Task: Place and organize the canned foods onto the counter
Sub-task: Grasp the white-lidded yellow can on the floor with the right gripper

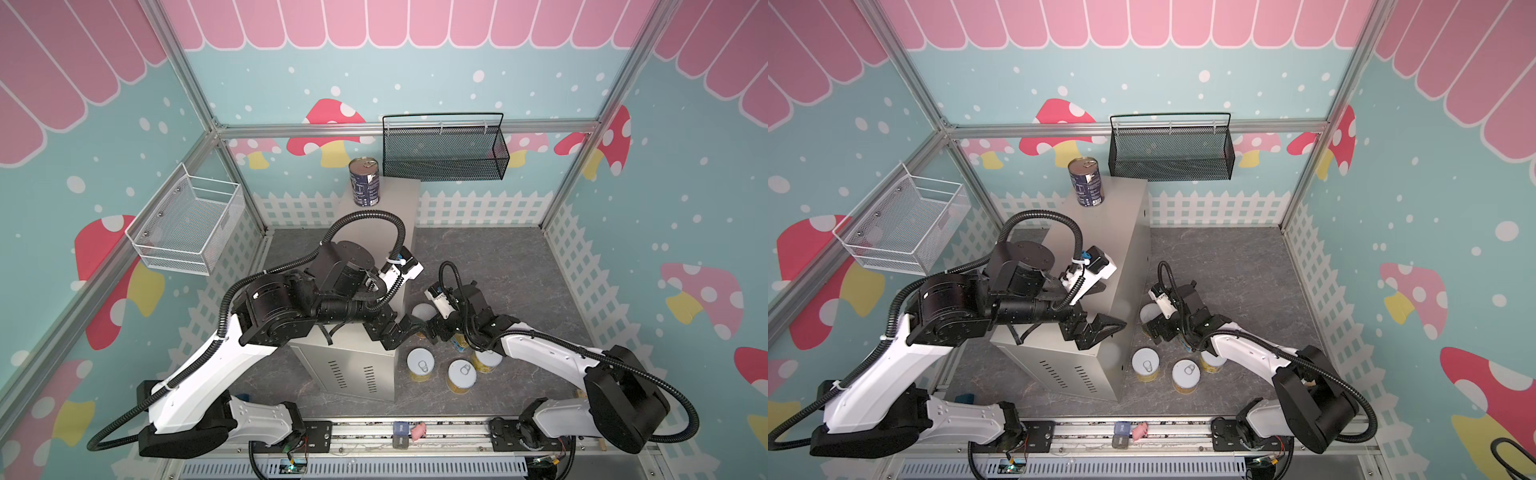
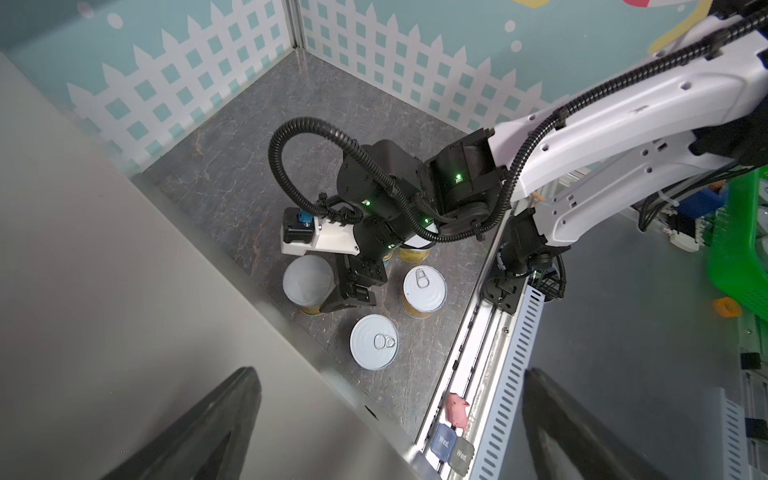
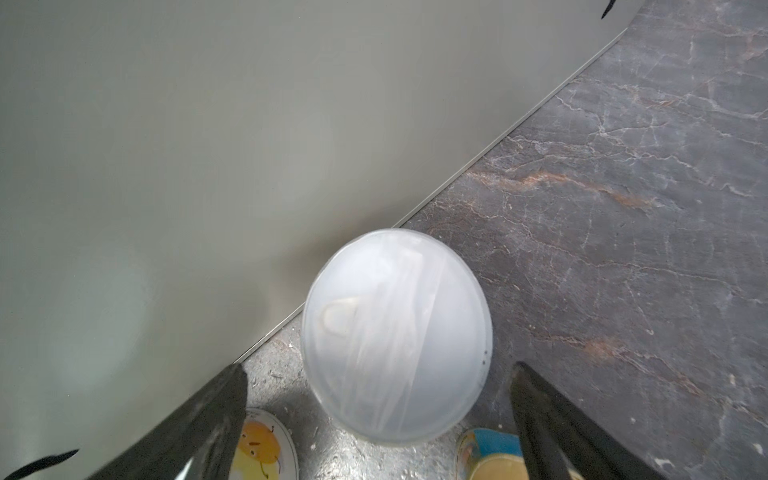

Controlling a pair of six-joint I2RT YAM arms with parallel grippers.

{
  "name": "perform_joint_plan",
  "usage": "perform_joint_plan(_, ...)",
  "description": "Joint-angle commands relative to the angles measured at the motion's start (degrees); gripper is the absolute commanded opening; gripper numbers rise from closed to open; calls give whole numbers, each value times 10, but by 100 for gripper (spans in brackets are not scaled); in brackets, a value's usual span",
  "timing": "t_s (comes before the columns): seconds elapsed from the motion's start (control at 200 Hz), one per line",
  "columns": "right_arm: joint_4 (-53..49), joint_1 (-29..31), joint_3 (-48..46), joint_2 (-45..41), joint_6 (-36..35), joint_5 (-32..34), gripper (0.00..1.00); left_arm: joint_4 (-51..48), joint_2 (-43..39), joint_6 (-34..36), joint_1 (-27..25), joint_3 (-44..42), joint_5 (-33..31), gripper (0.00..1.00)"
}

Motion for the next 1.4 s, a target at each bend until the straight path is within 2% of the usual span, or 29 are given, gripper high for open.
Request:
perform_joint_plan(0.0, 35, 0, -12, 10, 15, 17, 99, -17, 11, -2, -11, 29, -37, 99)
perform_joint_plan(0.11, 44, 0, -12, 24, 21, 27, 99, -20, 26, -3, -20, 48, -49, 99)
perform_joint_plan(0.39, 85, -1, -14, 53, 30, 5, 97, -24, 55, -5, -45, 79, -98, 99)
perform_joint_plan(0.57, 103, 0, -10, 72, 34, 12, 96, -24, 62, -9, -52, 87, -104, 99)
perform_joint_plan(0.766, 109, 1, -6, 84, 37, 21, 91, -16, 53, -14, -52, 82, -93, 99)
perform_joint_plan(1.111, 107, 0, -3, 41, 41, 38, 74, -14, 42, -18, -53, 79, -126, 99)
perform_joint_plan(1.281, 85, 0, 15, -1, 33, 48, 69, -11, 23, -12, -53, 78, -169, 99)
perform_joint_plan(1.396, 50, -1, 48, -28, 19, 56, 68, -11, 9, -7, -53, 80, -172, 99)
